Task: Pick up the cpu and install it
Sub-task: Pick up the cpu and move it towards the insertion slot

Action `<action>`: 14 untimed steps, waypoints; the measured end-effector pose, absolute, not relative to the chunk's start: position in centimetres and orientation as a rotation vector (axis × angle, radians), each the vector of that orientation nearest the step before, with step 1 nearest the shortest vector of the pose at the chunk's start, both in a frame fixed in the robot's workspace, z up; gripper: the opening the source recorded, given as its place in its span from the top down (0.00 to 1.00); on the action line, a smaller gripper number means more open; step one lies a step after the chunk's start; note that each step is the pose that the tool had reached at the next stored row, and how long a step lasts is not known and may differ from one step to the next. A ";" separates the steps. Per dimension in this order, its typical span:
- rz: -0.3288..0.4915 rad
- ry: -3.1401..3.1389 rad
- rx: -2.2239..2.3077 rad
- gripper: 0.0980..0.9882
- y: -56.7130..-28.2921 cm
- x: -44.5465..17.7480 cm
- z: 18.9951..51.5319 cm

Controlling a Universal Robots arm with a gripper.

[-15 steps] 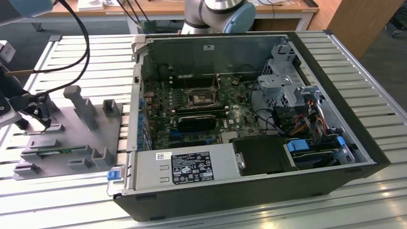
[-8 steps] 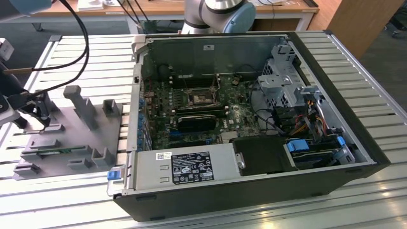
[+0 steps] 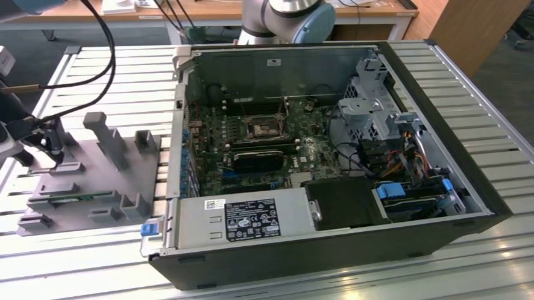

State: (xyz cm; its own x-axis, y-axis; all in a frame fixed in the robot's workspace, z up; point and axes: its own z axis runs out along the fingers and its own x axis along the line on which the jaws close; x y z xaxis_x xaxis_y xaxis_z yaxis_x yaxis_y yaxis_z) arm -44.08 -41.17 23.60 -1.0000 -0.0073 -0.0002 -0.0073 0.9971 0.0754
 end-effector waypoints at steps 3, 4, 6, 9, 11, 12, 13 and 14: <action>-0.118 -3.139 0.011 0.51 -41.2 -44.1 23.8; -0.118 -3.139 0.011 0.51 -41.2 -44.1 23.9; -0.119 -3.139 0.012 0.51 -41.2 -44.1 24.0; -0.119 -3.139 0.012 0.51 -41.2 -44.1 24.2; -0.119 -3.139 0.012 0.51 -41.2 -44.1 24.3; -0.118 -3.139 0.011 0.51 -41.2 -44.1 24.4; -0.118 -3.139 0.011 0.51 -41.2 -44.1 24.4; -0.118 -3.139 0.012 0.51 -41.2 -44.1 24.5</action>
State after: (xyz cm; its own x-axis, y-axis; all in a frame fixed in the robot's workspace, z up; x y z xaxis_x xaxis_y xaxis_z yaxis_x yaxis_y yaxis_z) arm -44.08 -41.16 24.50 -1.0000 -0.0073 -0.0002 -0.0073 0.9971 0.0753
